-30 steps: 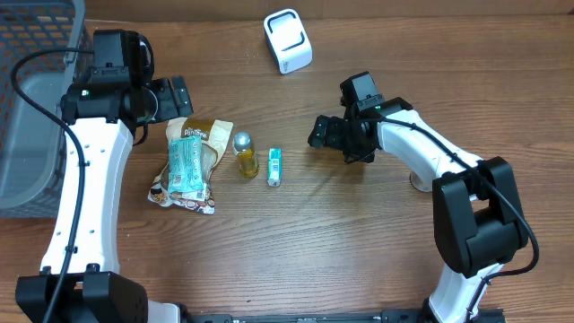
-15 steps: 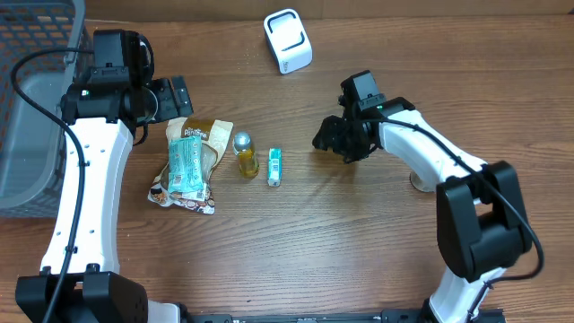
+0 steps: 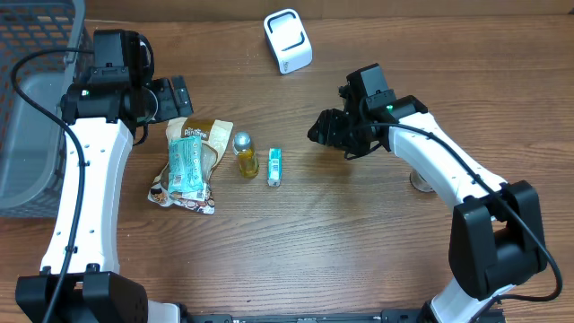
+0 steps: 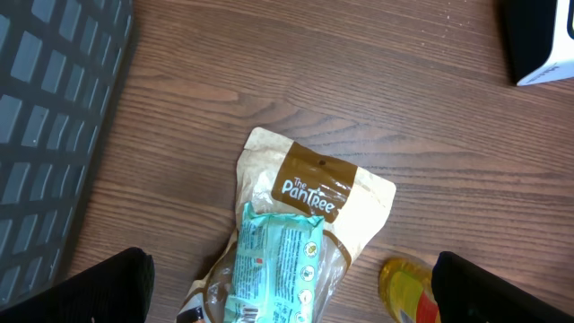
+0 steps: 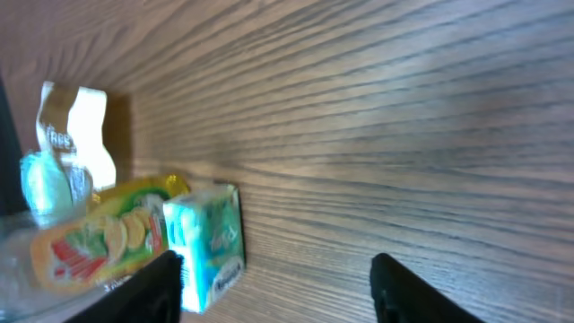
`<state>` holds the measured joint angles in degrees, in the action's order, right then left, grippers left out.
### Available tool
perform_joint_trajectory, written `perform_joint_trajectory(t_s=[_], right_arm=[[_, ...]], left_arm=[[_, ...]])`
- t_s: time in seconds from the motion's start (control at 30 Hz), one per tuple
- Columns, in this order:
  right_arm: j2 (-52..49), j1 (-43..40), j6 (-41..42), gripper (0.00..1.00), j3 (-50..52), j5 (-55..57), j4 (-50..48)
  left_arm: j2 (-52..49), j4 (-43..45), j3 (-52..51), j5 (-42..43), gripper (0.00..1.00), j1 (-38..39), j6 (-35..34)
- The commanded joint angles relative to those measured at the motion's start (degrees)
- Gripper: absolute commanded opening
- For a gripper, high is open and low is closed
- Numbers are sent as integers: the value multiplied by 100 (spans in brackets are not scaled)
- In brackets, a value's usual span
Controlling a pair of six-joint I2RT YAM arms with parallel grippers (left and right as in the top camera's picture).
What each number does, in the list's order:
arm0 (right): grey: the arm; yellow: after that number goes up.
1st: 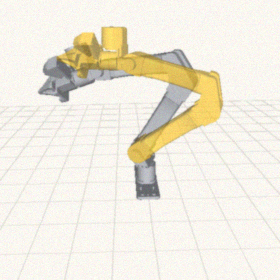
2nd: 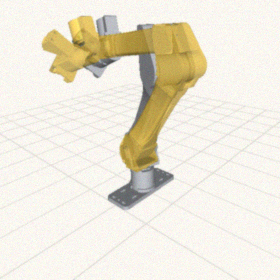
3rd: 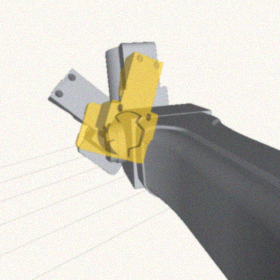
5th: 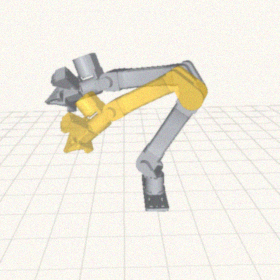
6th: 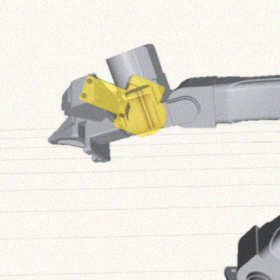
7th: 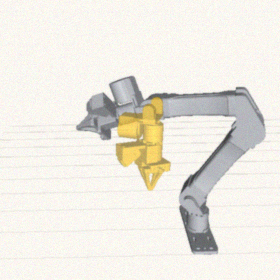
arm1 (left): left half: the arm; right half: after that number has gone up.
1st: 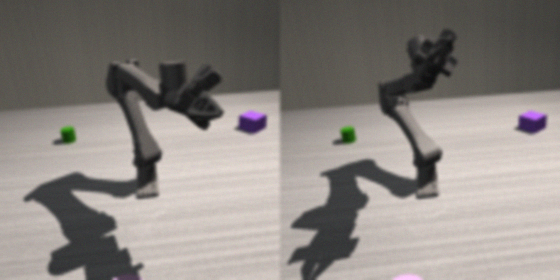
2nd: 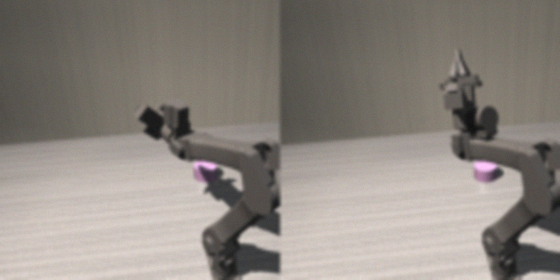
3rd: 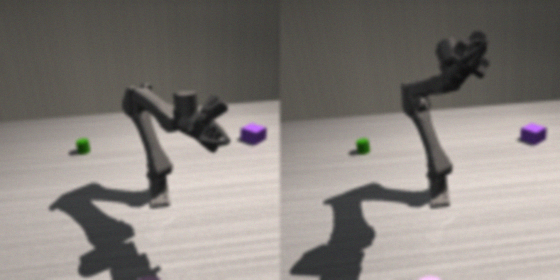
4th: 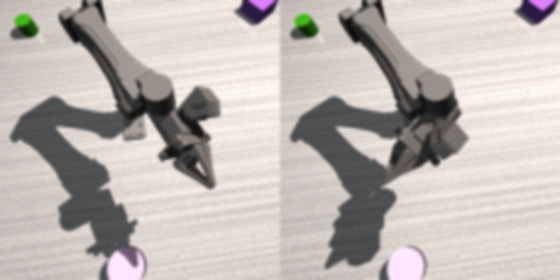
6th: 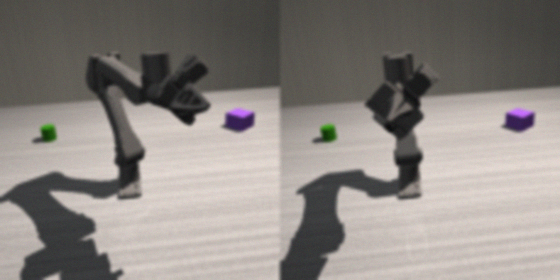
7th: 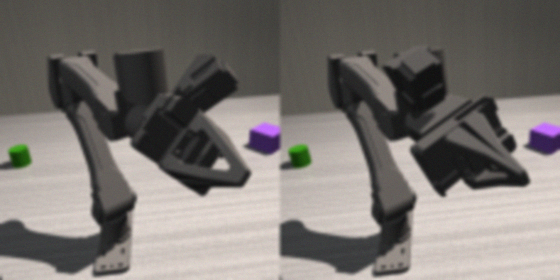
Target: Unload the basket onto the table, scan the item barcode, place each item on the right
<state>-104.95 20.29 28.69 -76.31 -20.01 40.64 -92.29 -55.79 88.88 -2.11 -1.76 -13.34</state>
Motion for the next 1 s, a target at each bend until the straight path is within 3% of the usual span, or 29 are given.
perform_joint_trajectory(t_s=[0.0, 0.33, 0.53, 0.97], right_arm=[[101, 195, -17, 60, 13, -101, -26], [98, 780, -15, 70, 13, 291, -144], [98, 1119, -15, 71, 13, 994, -186], [76, 1351, -15, 72, 13, 1296, -354]], left_arm=[[-9, -7, 125, 24, 100, -9, -37], [-9, -7, 125, 24, 100, -9, -37], [-9, -7, 125, 24, 100, -9, -37], [-9, -7, 125, 24, 99, -9, -37]])
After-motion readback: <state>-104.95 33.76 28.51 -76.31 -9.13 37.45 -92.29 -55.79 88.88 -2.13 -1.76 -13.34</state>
